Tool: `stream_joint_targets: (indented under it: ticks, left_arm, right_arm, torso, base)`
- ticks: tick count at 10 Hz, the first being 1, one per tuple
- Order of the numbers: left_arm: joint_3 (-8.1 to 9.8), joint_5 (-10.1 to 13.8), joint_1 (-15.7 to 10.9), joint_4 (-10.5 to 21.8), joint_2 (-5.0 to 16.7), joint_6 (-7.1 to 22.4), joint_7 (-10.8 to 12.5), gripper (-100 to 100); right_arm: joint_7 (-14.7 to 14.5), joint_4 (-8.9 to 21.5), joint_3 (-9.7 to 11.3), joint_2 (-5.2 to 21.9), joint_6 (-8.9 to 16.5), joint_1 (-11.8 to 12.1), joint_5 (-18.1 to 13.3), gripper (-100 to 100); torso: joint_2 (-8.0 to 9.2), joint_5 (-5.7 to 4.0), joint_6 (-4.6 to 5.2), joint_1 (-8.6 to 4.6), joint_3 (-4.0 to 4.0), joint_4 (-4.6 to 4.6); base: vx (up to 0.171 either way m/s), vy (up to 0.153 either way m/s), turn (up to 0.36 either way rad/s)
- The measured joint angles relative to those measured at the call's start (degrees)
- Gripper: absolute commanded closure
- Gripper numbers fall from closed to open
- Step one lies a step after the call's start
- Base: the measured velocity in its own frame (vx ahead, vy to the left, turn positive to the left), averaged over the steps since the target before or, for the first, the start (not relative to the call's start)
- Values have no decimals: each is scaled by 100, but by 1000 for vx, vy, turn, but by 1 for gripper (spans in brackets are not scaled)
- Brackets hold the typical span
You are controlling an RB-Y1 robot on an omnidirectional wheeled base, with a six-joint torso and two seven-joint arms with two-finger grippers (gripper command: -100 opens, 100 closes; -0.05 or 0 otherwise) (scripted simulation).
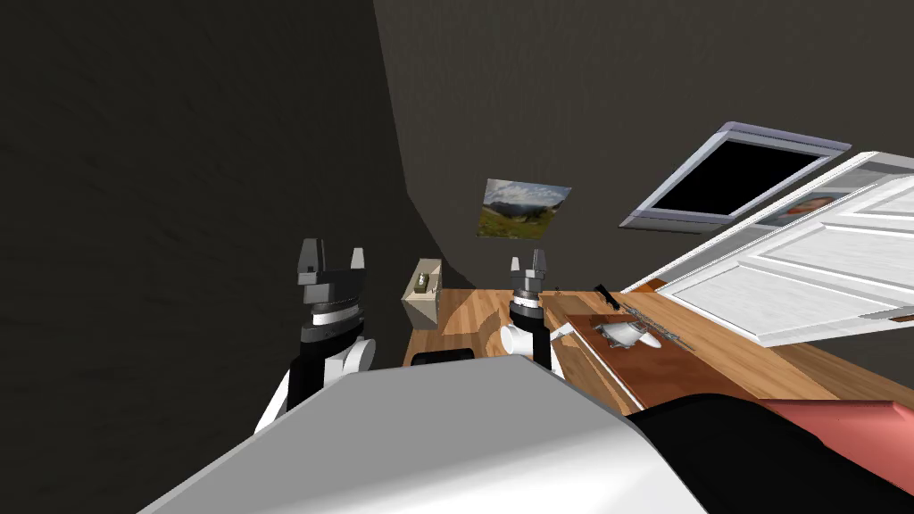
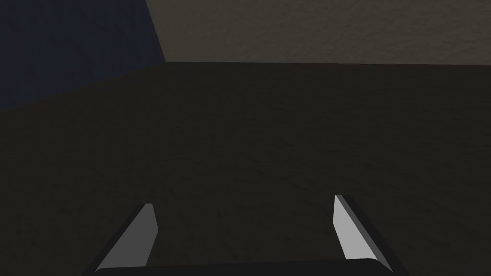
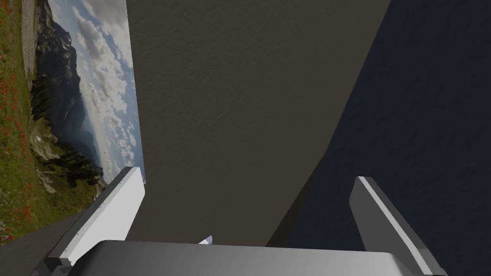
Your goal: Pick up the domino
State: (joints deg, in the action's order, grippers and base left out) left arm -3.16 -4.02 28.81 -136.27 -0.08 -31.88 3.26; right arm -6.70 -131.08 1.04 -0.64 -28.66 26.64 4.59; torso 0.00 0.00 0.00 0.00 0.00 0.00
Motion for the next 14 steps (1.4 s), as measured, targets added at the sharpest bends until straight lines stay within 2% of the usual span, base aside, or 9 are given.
stream_joint_targets:
  ticks: [1, 2, 3, 5, 7, 8, 10, 12, 14]
  left_arm:
    - [18, -31, 23, 48, 93, 44, 3, -100]
    - [43, -96, 105, 256, 229, 26, 3, -100]
    - [62, -132, 112, 274, 297, 105, 6, -100]
    - [124, -226, 130, 346, 442, 380, 18, -100]
    - [143, -389, 202, 588, 542, 603, -2, -100]
    - [259, -421, 238, 779, 648, 686, 33, -100]
    - [378, -555, 466, 961, 784, 934, 85, -100]
    - [380, -703, 350, 1232, 767, 1192, 42, -100]
    - [507, -861, 340, 1567, 847, 1602, 71, -100]
  right_arm:
    - [0, 0, 0, 0, 0, 0, 0, 0]
    - [0, 0, 1, -1, 0, 1, 0, 0]
    - [0, 0, 1, -1, 0, 1, 0, 0]
    - [0, 0, 1, -1, 0, 1, 0, 0]
    - [0, 0, 1, -1, 0, 2, 0, 0]
    - [0, -1, 1, -1, 0, 1, 0, 0]
    - [0, -1, 1, -1, 0, 2, 0, 0]
    - [0, -1, 1, -1, 0, 1, 0, 0]
    - [0, -1, 1, -2, -1, 2, 0, 0]
  torso:
    - [-12, -3, 1, -15, -6, -2]
    - [-35, -7, 1, -38, -20, -8]
    - [-36, -10, 0, -42, -21, -8]
    - [-36, -9, 1, -41, -21, -8]
    - [-54, -13, 1, -57, -31, -12]
    - [-54, -12, 0, -53, -32, -13]
    - [-64, -15, 0, -66, -38, -15]
    - [-52, -11, 1, -46, -31, -12]
    - [-76, -17, 0, -76, -44, -17]
  base:
    - [115, -119, -96]
    - [97, -113, -21]
    - [76, -100, -32]
    - [104, -120, -80]
    - [146, -145, -72]
    - [160, -164, -127]
    - [155, -152, -29]
    - [152, -131, -78]
    - [184, -175, -49]
